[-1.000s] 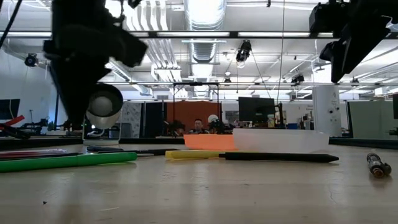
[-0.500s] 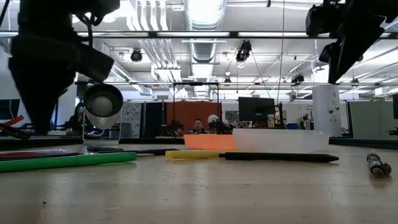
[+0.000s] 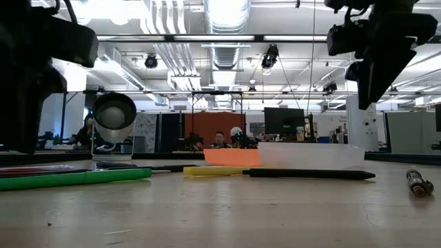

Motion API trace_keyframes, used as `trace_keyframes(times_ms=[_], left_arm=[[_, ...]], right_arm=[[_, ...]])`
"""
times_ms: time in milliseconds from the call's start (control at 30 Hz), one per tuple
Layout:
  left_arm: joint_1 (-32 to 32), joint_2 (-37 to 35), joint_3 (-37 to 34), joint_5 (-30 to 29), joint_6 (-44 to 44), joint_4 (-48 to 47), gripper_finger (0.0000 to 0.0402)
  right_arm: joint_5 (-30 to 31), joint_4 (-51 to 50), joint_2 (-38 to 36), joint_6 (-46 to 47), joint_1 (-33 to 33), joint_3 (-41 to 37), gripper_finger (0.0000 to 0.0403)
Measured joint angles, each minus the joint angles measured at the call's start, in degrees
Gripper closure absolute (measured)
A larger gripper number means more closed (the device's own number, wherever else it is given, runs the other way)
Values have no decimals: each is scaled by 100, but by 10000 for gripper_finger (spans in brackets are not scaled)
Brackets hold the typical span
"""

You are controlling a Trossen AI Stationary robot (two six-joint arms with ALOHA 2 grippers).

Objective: Pick & place school supplies into a supply box
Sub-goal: Put the black scissors into the orange supply box

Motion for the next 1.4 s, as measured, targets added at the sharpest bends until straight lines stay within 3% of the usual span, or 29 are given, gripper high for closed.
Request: trace_keyframes(times_ms=[267, 667, 1000, 1400], left_arm=[[-104, 4, -155, -72, 98, -3, 289], [-150, 9, -498, 99, 267, 195, 289], [-150, 69, -933, 74, 424, 1288, 289], [-146, 673, -874, -183, 5, 1017, 296]], right_arm=[[13, 119, 428, -2, 50, 0, 181], [411, 683, 297, 28, 289, 0, 181], [492, 781, 299, 50, 289, 0, 181], [585, 777, 299, 201, 287, 0, 181]])
